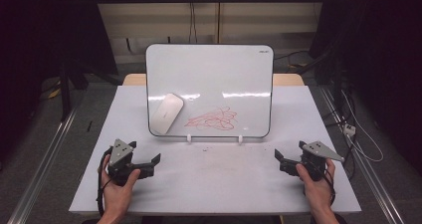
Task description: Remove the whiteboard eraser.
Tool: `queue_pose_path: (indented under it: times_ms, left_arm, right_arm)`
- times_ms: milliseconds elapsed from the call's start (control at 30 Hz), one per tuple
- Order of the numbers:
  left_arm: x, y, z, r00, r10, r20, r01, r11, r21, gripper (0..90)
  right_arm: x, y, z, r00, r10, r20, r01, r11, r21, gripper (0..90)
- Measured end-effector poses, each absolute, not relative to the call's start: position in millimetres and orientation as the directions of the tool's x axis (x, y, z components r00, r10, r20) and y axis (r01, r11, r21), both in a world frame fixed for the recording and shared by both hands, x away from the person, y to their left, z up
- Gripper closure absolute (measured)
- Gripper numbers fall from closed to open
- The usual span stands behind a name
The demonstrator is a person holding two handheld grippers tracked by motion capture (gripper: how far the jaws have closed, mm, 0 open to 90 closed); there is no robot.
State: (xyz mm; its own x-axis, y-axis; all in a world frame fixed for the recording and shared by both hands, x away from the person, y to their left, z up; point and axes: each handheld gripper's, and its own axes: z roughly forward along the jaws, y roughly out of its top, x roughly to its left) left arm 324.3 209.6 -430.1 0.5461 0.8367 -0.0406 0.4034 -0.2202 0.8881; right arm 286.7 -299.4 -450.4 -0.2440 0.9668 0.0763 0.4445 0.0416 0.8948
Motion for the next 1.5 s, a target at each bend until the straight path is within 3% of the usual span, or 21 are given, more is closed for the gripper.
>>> queue_pose_path:
  times_ms: [467, 533, 667, 767, 1500]
  left_arm:
    - [332.7, 205.9, -431.3, 0.565, 0.823, -0.064, 0.430, -0.228, 0.874, 5.8]
    - [336.8, 206.1, -431.5, 0.569, 0.814, -0.116, 0.470, -0.207, 0.858, 5.8]
    - [345.7, 204.1, -429.3, 0.576, 0.809, -0.117, 0.470, -0.210, 0.857, 5.8]
    - [352.3, 202.7, -423.2, 0.571, 0.819, -0.064, 0.429, -0.231, 0.873, 6.0]
    - [393.0, 169.9, -382.2, 0.608, 0.789, 0.084, 0.347, -0.359, 0.867, 7.1]
  right_arm:
    - [288.6, -297.2, -453.2, -0.273, 0.957, 0.098, 0.454, 0.038, 0.890, 5.7]
    - [288.7, -297.0, -453.3, -0.273, 0.957, 0.096, 0.453, 0.040, 0.891, 5.6]
    - [290.9, -298.0, -454.1, -0.270, 0.958, 0.097, 0.459, 0.040, 0.888, 5.5]
    - [292.1, -297.6, -455.2, -0.267, 0.959, 0.099, 0.468, 0.039, 0.883, 5.6]
    - [291.5, -296.4, -455.8, -0.289, 0.952, 0.100, 0.458, 0.046, 0.888, 5.6]
